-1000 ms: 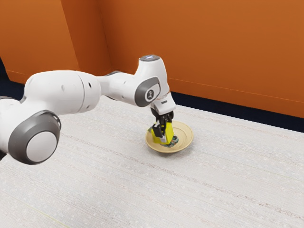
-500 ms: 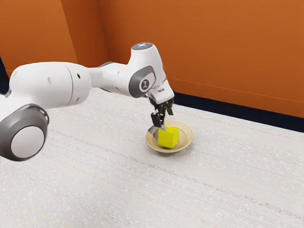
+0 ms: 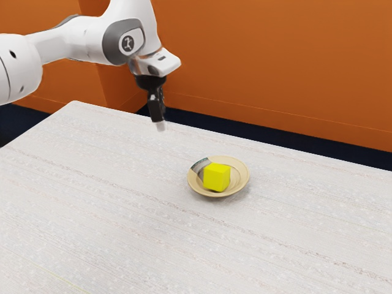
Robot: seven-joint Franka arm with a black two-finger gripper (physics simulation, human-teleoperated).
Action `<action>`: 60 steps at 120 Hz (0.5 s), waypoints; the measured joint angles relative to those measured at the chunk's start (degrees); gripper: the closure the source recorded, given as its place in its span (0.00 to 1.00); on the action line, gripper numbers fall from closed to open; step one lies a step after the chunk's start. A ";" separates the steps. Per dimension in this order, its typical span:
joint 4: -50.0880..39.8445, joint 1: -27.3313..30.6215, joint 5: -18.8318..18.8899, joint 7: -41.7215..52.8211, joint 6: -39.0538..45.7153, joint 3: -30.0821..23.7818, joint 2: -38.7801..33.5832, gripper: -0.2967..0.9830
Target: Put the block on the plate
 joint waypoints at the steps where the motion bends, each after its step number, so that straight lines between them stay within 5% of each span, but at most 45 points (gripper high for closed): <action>1: 0.00 0.04 0.13 -0.41 -0.28 0.00 -0.23 0.24; 60: 0.00 0.34 2.32 -17.12 -7.09 0.02 -7.73 0.23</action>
